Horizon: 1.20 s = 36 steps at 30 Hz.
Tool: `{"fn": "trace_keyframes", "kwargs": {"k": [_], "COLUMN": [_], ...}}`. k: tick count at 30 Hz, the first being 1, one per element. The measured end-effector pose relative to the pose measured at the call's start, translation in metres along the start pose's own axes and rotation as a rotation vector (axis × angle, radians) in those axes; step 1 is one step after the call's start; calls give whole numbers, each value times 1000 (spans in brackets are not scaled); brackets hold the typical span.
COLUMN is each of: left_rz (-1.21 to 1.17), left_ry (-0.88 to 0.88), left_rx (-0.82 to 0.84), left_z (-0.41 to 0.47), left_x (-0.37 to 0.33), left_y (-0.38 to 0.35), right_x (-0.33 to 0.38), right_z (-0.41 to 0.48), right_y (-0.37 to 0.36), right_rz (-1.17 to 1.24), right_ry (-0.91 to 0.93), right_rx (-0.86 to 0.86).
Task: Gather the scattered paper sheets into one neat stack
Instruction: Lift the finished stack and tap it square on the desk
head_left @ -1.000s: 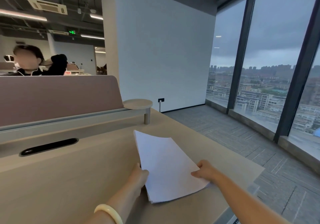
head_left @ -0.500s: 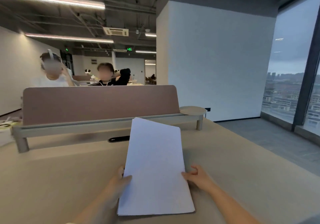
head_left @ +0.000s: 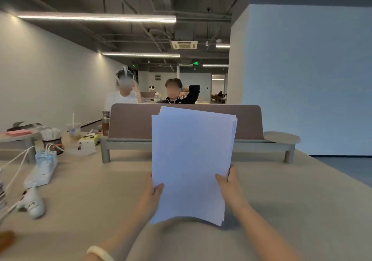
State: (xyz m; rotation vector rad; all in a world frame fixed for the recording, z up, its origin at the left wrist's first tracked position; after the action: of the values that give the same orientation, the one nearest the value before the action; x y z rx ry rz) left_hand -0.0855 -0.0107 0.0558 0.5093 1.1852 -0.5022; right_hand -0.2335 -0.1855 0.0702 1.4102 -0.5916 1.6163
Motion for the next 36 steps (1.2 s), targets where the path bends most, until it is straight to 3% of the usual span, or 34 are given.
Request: {"fn": "trace_keyframes", "kwargs": {"k": [8,12,15,24,28,31,33,34,36], "left_rz": [-36,-54,-85,6,-39,81,207,292,379], "left_ry": [-17,-51,-70,49,129,72,-67,-137,-198], "left_rx": [-80,-193,-178,-180,-163,-402,-539,-551,-425], "left_z": [-9,-5,2,-4,1,12,24,33,48], "left_x": [5,0,-8,36,29,4,-22,-31,-40], "left_y": [1,-7,-6,-9,0,32,60,73,87], "right_x": [-17,-7,0,-38,-15,21,51,67,96], "right_z": [-13,-12,-6,-14,0,19,29,31,34], "right_y": [-31,-32,-26,-40,-21,3,15,17,15], "right_rz": [157,135,121,16,-175,-467,-693,-802,-982], "right_ry": [-63,-21,35,-48,-11,134,234,270,329], "right_rx": [56,-6,-22,-2,47,133,188,232,339]}}
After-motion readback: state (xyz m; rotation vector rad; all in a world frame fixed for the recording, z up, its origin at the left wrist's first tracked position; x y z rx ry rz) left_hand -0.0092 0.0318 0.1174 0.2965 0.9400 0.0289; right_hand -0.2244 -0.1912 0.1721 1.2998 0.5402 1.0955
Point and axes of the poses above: each hand's wrist, its own z-axis towards the middle knuckle, its own y-axis out of the back of the hand, x = y × z, the point moved 2 cm from there along z, towards the middle knuckle, and after that the axes turned 5 degrees about -z, right-handed, at the moved point
